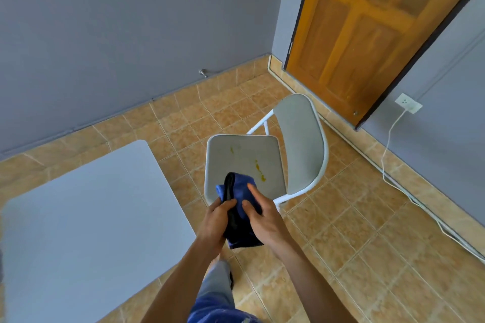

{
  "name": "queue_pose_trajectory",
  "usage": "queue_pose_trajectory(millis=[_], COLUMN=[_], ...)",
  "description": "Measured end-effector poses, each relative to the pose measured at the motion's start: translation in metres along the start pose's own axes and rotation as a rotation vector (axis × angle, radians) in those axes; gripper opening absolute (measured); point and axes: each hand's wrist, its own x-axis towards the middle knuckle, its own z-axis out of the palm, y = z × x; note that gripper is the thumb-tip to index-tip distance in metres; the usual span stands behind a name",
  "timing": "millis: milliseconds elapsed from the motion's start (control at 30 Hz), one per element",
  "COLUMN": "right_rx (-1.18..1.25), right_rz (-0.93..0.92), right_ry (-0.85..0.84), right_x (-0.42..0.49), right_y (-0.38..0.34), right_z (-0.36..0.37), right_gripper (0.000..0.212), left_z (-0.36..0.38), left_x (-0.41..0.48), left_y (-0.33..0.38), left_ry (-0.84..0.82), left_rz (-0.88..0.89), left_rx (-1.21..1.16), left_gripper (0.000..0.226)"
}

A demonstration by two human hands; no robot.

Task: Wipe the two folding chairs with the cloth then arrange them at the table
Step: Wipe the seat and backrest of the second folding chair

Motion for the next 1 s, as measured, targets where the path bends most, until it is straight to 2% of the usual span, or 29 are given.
queue_pose_trajectory(millis=[167, 300, 400, 467, 567, 667, 767, 867, 900, 1000], right_rx=[-0.004, 0.088, 0.133, 0.077, -0.088, -0.285, -0.495, -0.713, -0.763, -0.810], right_rz=[0.033, 0.162, 0.218, 0.220, 0.205, 0.101, -0.121, -0.195, -0.195, -0.275], right_ry=[0.060, 0.020, 0.013, 0.040, 0.060, -0.025, 0.009, -0.026, -0.031, 0.061], right_x=[0.062, 0.096, 0.131, 0.153, 0.193, 0.239, 0.279, 0.315, 0.325, 0.339], right_y=[-0.001, -0.004, 0.008, 0.021, 0.048, 0.079, 0.105, 0.143, 0.158, 0.196], right_z=[-0.001, 0.005, 0.012, 0.011, 0.013, 0.036, 0.081, 0.128, 0.140, 0.168], right_gripper=[0.054, 0.059, 0.057, 0.056, 0.058, 0.059, 0.060, 0.078, 0.080, 0.061], left_z=[0.006, -0.002, -0.022, -0.039, -0.065, -0.091, -0.113, -0.120, -0.119, -0.113], left_x=[0.053, 0.091, 0.142, 0.178, 0.235, 0.301, 0.363, 0.416, 0.432, 0.469], left_y=[0.031, 0.048, 0.045, 0.036, 0.012, -0.023, -0.056, -0.070, -0.073, -0.092], left_ry=[-0.006, -0.072, -0.118, -0.106, 0.034, 0.179, 0.340, 0.540, 0.566, 0.547], left_rz=[-0.071, -0.153, -0.243, -0.278, -0.270, -0.204, -0.139, 0.020, 0.073, 0.140], left_rx=[0.008, 0.121, 0.315, 0.448, 0.539, 0.654, 0.724, 0.874, 0.876, 0.884], left_gripper=[0.022, 0.023, 0.029, 0.037, 0.019, 0.030, 0.026, 0.030, 0.032, 0.036])
